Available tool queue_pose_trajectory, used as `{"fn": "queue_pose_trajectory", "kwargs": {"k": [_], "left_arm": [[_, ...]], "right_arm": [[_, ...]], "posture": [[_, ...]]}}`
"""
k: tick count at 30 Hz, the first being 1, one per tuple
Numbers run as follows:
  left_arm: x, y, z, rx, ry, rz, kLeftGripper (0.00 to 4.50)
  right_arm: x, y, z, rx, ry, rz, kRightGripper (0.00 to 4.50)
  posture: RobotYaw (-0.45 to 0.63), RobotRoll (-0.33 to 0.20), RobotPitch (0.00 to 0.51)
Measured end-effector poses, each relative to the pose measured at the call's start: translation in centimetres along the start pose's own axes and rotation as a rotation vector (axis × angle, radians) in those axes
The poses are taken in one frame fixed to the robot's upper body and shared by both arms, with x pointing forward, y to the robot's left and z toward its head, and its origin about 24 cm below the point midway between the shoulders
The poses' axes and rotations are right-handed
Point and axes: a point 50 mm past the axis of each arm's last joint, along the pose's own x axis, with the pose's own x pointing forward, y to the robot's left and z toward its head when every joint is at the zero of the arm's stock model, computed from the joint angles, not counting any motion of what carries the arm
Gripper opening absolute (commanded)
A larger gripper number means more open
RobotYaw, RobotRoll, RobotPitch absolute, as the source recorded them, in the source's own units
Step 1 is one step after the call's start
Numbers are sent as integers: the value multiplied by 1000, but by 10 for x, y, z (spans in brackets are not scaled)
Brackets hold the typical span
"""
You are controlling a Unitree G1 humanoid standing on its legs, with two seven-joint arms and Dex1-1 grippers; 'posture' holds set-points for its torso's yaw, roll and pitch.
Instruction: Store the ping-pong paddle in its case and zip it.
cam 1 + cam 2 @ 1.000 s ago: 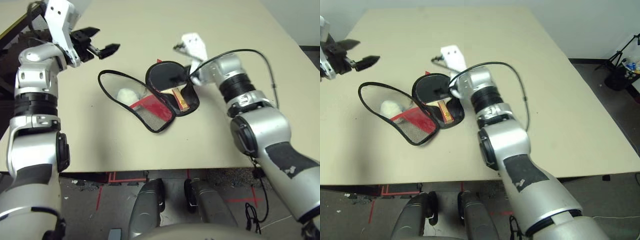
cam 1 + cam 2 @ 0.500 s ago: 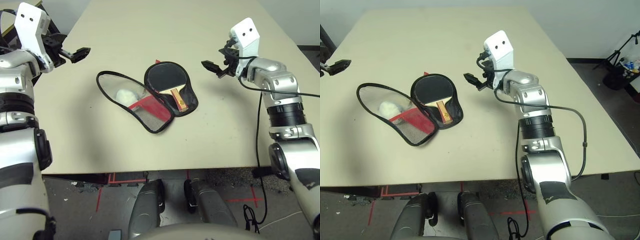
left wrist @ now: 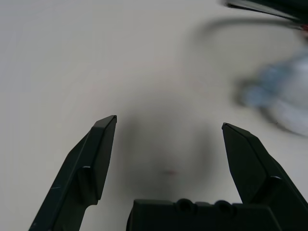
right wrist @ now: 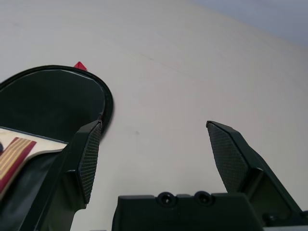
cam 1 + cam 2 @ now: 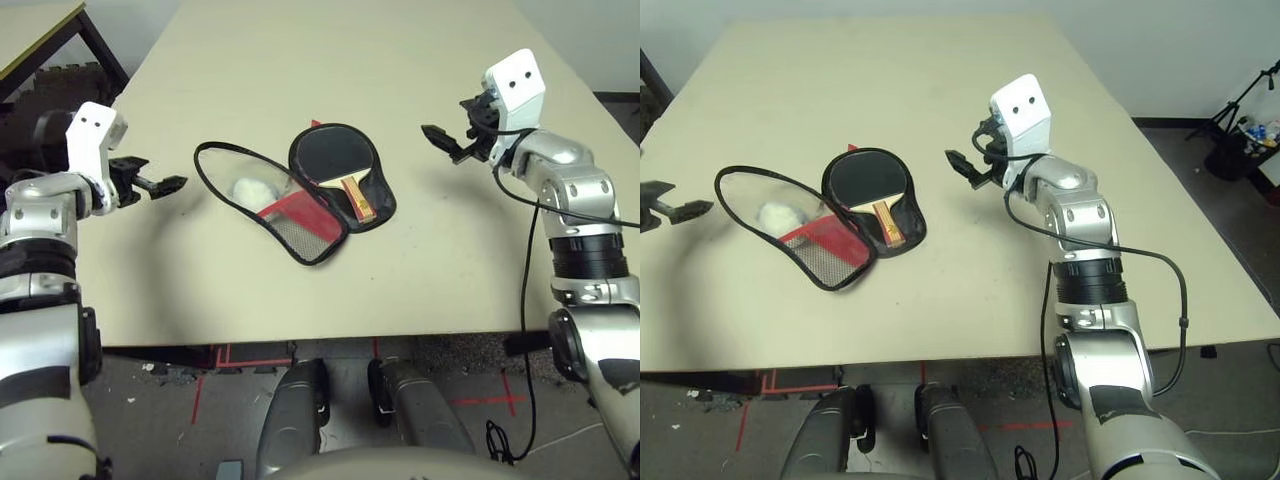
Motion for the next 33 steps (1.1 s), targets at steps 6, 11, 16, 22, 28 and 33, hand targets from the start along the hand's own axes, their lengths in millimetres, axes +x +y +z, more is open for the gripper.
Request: {"fn": "queue_pose_trajectory", "kwargs": {"k": [6,11,16,22,28,33], "left_arm": [[27,-51,55,-30,-102,-274,4500],[43,-91,103,15,-203,-467,4500],[84,-126,122,28,-246,-545,4500],[94,-130,120,35,-255,-519,4500],[70,-131,131,45,-339,-529,4500],[64,-123,103,1,-295,-462,4500]], "right_arm": [[0,3,4,19,-18,-16,4482],[-1,3,4,31,-18,-22,4482],[0,-1,5,122,-28,-61,4482],[-4,0,-6,577,96,-25,4482],[-14,10,-26,851,284,35,4482],[-10,32,-41,1061,415,124,4482]], "posture": [[-89,0,146],[-97,0,124],[-106,0,124],[-104,0,155],[-72,0,166],[-55,0,175]]}}
